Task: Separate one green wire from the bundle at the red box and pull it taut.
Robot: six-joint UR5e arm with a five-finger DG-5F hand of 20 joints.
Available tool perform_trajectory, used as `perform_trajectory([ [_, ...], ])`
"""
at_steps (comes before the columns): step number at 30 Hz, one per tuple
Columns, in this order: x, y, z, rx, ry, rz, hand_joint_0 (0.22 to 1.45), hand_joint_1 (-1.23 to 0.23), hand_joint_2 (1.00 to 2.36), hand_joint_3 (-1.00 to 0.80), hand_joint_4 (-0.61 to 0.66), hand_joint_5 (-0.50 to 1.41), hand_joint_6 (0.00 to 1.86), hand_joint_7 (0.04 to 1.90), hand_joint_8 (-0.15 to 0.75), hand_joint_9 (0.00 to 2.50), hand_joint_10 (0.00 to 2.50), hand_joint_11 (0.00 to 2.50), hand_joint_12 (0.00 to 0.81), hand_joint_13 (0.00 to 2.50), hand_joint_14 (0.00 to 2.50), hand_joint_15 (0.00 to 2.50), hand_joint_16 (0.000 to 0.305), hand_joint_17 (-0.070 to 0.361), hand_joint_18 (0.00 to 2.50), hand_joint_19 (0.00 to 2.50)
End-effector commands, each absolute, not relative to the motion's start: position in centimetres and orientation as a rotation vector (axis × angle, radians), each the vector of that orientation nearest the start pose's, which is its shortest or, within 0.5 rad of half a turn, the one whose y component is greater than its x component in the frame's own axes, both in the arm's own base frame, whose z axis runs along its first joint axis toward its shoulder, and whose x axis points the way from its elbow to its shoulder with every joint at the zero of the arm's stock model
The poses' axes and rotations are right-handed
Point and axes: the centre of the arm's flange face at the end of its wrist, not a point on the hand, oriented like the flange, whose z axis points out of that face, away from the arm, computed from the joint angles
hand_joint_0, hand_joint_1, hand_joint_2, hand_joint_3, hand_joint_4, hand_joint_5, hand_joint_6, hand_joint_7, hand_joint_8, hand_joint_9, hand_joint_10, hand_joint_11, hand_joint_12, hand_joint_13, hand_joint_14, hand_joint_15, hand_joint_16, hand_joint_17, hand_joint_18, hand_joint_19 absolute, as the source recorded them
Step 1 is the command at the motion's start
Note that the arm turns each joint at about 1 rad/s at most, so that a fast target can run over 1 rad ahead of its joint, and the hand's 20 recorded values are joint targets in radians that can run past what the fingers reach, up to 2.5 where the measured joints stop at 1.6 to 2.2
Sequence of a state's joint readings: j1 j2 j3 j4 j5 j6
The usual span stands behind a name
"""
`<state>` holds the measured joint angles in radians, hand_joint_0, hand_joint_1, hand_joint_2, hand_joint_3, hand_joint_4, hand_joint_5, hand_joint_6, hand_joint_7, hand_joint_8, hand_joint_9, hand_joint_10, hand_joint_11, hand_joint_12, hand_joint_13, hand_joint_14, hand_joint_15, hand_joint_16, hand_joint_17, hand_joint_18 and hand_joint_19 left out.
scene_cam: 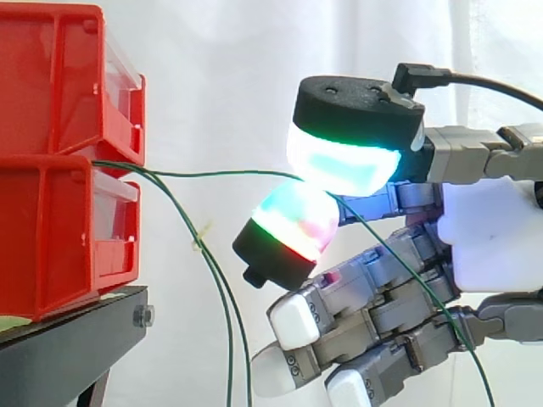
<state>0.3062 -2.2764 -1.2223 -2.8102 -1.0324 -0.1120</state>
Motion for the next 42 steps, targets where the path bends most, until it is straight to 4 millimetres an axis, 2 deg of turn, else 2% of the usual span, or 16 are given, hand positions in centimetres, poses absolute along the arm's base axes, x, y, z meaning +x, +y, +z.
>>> perform_trajectory([
  [1, 74.8, 4.6, 24.7, 1.244, 1.122, 0.936, 0.60, -0.76, 1.02, 0.02, -0.07, -0.13, 0.88, 1.18, 0.326, 0.96, 0.01, 0.47, 0.341, 0.75, 0.01, 0.22, 0.050, 0.113, 0.81, 0.30],
  [42, 74.7, 5.6, 24.7, 1.238, 1.132, 0.947, 0.60, -0.76, 1.02, 0.02, -0.08, -0.13, 0.88, 1.18, 0.323, 0.95, 0.01, 0.46, 0.341, 0.74, 0.01, 0.22, 0.050, 0.113, 0.81, 0.30],
])
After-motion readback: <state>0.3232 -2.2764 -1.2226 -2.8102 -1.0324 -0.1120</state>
